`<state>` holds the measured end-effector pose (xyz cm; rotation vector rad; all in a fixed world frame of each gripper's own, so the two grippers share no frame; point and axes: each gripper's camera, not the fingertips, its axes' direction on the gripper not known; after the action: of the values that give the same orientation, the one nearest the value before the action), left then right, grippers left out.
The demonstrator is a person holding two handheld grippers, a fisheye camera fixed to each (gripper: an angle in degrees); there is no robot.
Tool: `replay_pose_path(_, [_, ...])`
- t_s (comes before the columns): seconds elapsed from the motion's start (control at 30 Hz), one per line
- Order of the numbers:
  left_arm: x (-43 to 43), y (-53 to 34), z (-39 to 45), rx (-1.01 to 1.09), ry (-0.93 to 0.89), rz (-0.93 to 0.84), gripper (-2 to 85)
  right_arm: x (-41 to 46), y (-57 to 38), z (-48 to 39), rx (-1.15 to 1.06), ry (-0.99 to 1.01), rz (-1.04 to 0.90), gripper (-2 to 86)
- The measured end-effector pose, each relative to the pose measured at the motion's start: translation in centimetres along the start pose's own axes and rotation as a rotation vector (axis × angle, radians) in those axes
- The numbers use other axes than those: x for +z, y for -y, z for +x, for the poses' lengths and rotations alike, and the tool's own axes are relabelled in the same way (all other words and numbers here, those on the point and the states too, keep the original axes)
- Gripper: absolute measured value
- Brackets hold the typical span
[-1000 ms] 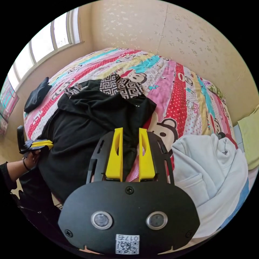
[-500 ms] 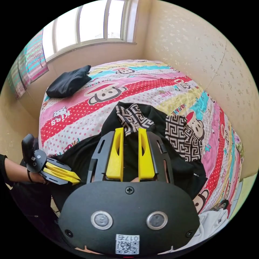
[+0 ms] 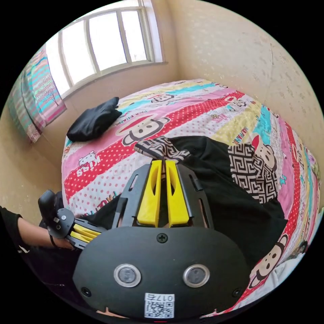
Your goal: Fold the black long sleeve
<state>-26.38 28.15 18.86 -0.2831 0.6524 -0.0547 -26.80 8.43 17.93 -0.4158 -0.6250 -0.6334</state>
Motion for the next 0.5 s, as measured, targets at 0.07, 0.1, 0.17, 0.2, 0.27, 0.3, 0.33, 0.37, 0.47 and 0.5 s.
replay_pose_path(0.07, [-0.2, 0.0, -0.1, -0.002, -0.005, 0.001, -0.1, -0.9, -0.9, 0.7, 0.021, 0.048, 0.035, 8.3])
replay_pose_path(0.1, [-0.2, 0.0, -0.1, -0.002, -0.005, 0.001, -0.1, -2.6, -1.5, 0.9, 0.031, 0.091, 0.090, 9.1])
replay_pose_path(0.17, [-0.4, -0.1, 0.0, -0.002, -0.005, 0.001, -0.1, -5.7, -3.0, 1.0, 0.012, 0.119, 0.199, 9.9])
replay_pose_path(0.2, [-0.4, -0.1, 0.0, -0.002, -0.005, 0.001, -0.1, -7.4, -4.1, 1.2, 0.012, 0.063, 0.248, 10.0])
replay_pose_path(0.27, [-0.6, -0.1, 0.0, -0.002, -0.005, 0.001, -0.1, -8.6, -5.1, 2.8, 0.053, -0.096, 0.258, 9.7])
replay_pose_path(0.3, [-0.6, -0.1, 0.0, -0.002, -0.005, 0.001, -0.1, -8.5, -5.4, 4.7, 0.094, -0.187, 0.225, 9.5])
replay_pose_path(0.33, [-0.7, -0.2, 0.0, -0.002, -0.005, 0.001, -0.1, -8.2, -5.5, 5.8, 0.111, -0.212, 0.197, 9.4])
replay_pose_path(0.37, [-0.8, -0.2, 0.0, -0.003, -0.006, 0.001, -0.1, -7.0, -5.6, 8.2, 0.139, -0.240, 0.109, 9.3])
replay_pose_path(0.47, [-1.1, -0.2, 0.0, -0.004, -0.010, 0.001, -0.1, -1.9, -7.7, 14.8, 0.254, -0.280, -0.219, 9.4])
replay_pose_path(0.5, [-1.1, -0.2, 0.0, -0.005, -0.011, 0.001, -0.1, -2.9, -8.9, 16.2, 0.286, -0.187, -0.137, 9.2])
